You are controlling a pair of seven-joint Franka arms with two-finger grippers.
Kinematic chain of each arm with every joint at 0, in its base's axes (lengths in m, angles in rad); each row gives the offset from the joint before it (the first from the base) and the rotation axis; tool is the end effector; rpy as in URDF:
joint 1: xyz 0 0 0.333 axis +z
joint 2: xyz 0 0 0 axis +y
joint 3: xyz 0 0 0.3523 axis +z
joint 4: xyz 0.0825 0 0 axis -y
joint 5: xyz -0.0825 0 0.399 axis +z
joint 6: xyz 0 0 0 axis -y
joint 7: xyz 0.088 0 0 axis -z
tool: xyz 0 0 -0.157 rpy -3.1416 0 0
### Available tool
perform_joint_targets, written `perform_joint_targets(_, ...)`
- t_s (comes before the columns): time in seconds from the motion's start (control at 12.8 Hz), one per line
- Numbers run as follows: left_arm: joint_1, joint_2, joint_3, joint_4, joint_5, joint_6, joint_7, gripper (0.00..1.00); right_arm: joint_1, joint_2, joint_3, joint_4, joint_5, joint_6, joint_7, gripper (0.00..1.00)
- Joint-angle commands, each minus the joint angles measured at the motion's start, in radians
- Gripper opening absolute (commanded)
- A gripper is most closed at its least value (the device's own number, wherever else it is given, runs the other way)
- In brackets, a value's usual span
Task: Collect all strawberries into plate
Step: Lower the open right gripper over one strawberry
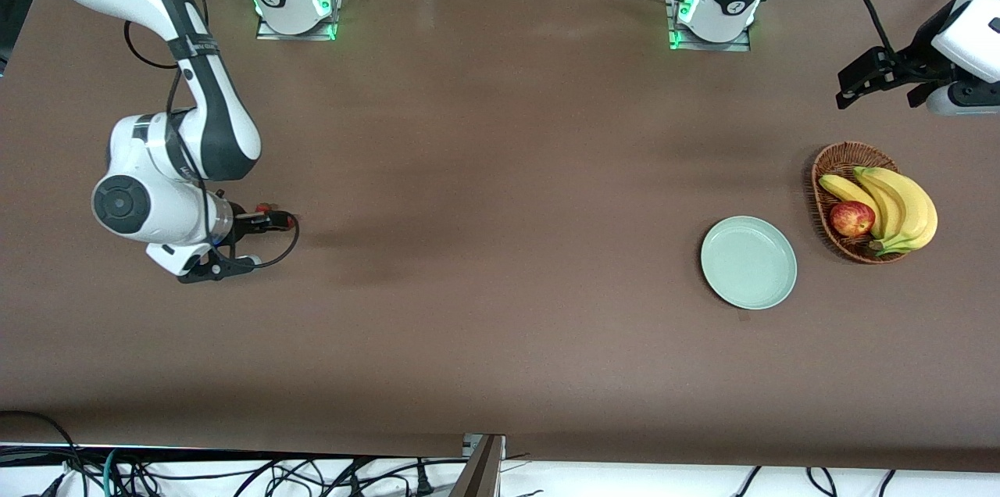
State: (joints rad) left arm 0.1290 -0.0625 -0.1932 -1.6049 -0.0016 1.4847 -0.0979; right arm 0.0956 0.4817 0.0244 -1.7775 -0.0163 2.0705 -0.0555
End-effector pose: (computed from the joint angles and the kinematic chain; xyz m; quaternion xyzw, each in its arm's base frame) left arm 0.5346 -0.0379 0.6211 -0.9994 -0.0172 0.0289 0.0076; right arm 0.6495 0.0759 0.2466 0.9914 0.0909 -0.0940 0.0040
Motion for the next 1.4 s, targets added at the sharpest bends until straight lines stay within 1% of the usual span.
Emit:
perform_joint_targets(0.0, -0.005, 0.017, -0.025, 0.046, 0.015, -0.04, -0.009, 1.0, 0.001, -0.034, -0.001, -0.109, 0.012, 0.098, 0.008, 1.0)
perform_joint_targets(0.23, -0.008, 0.023, -0.049, 0.042, 0.02, -0.063, -0.017, 1.0, 0.001, -0.026, -0.001, -0.178, 0.012, 0.2, 0.008, 1.0)
perform_joint_targets(0.31, -0.025, 0.033, -0.039, 0.046, 0.02, -0.087, -0.017, 1.0, 0.001, -0.025, -0.001, -0.197, 0.012, 0.226, 0.008, 1.0)
perform_joint_targets(0.39, -0.072, 0.039, -0.013, 0.054, 0.035, -0.125, -0.017, 1.0, 0.001, -0.018, -0.001, -0.213, 0.012, 0.253, 0.008, 1.0)
perform_joint_targets(0.47, -0.128, 0.038, 0.03, 0.074, 0.064, -0.147, -0.017, 1.0, 0.004, -0.012, -0.001, -0.233, 0.012, 0.284, 0.008, 1.0)
perform_joint_targets(0.55, -0.146, 0.046, 0.049, 0.082, 0.068, -0.15, -0.019, 1.0, 0.004, -0.011, -0.001, -0.244, 0.01, 0.302, 0.008, 1.0)
perform_joint_targets(0.78, -0.154, 0.052, 0.109, 0.071, 0.045, -0.152, -0.014, 1.0, 0.007, 0.008, -0.001, -0.26, 0.01, 0.333, 0.006, 1.0)
perform_joint_targets(1.01, -0.155, 0.053, 0.11, 0.053, 0.029, -0.124, -0.003, 1.0, 0.009, 0.017, -0.001, -0.26, 0.009, 0.342, 0.006, 0.98)
perform_joint_targets(1.25, -0.154, 0.062, 0.11, 0.046, 0.029, -0.092, -0.002, 1.0, 0.01, 0.029, -0.001, -0.26, 0.009, 0.352, 0.003, 0.92)
perform_joint_targets(1.32, -0.154, 0.078, 0.107, 0.056, 0.029, -0.086, -0.003, 1.0, 0.01, 0.029, -0.001, -0.26, 0.009, 0.352, 0.0, 0.84)
